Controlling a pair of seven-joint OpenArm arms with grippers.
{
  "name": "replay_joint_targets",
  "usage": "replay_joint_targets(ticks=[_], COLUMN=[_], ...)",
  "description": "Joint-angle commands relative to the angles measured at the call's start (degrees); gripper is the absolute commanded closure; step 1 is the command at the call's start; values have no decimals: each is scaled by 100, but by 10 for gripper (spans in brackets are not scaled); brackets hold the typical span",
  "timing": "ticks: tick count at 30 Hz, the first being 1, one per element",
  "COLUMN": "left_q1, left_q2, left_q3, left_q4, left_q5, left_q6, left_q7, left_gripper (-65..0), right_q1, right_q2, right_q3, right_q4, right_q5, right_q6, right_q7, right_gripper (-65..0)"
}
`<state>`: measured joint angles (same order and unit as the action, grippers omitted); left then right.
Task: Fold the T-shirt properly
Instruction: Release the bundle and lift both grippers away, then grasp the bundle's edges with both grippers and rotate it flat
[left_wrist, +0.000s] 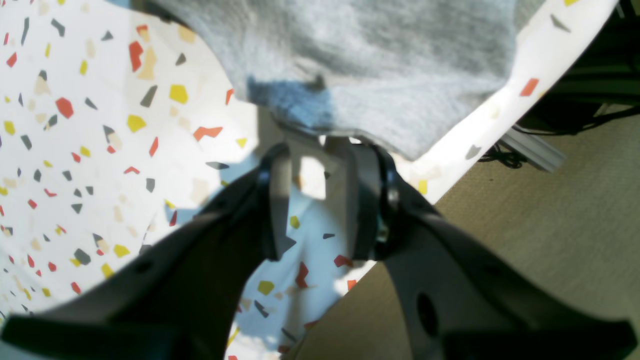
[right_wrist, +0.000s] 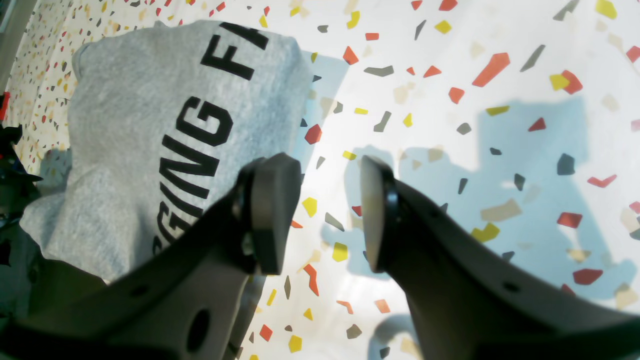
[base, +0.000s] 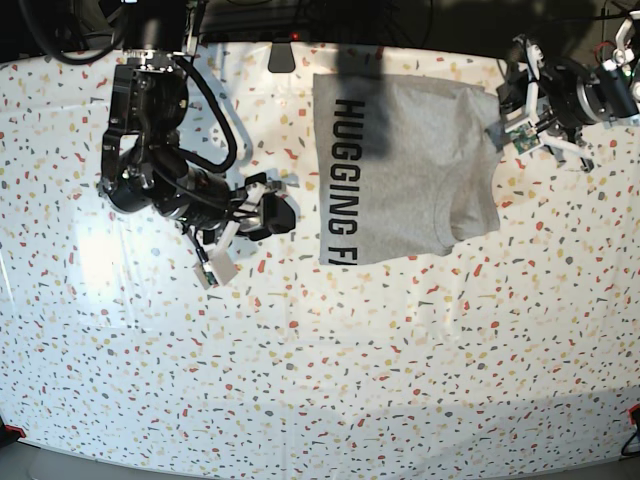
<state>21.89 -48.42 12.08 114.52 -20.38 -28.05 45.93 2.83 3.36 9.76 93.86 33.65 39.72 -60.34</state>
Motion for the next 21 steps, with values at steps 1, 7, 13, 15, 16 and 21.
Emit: replay_joint_targets(ticks=[1,7,13,15,16,21], left_q1=[-28,-28,-28,-28,-28,20], left_q2=[-103,-186,-269,-192,-81,721], left_q3=[-42,-46,-46,-46,-46,-44], left_q4=[92,92,98,98,98,96], left_q5=[146,1202,-343,-841,-1003,-1499], left_q6=[57,1217,1589,1355,1272,1130], left_q7=[133,212,-1156,-1200,-1143,-942], left_gripper=[-192,-192,-191,-191,-189,-124], right_q1=[96,96,236,345,409,754], right_q2=[15,15,13,13,13,-11], right_q3=[13,13,-175,-319,-402,-1086], right_q4=[101,101,101,101,101,101], right_q5=[155,365,518,514,511,-232], right_q6=[28,28,28,28,28,28], right_q7=[94,96,96,96,96,459], right_gripper=[-246,-246,-215,-159,-127,0])
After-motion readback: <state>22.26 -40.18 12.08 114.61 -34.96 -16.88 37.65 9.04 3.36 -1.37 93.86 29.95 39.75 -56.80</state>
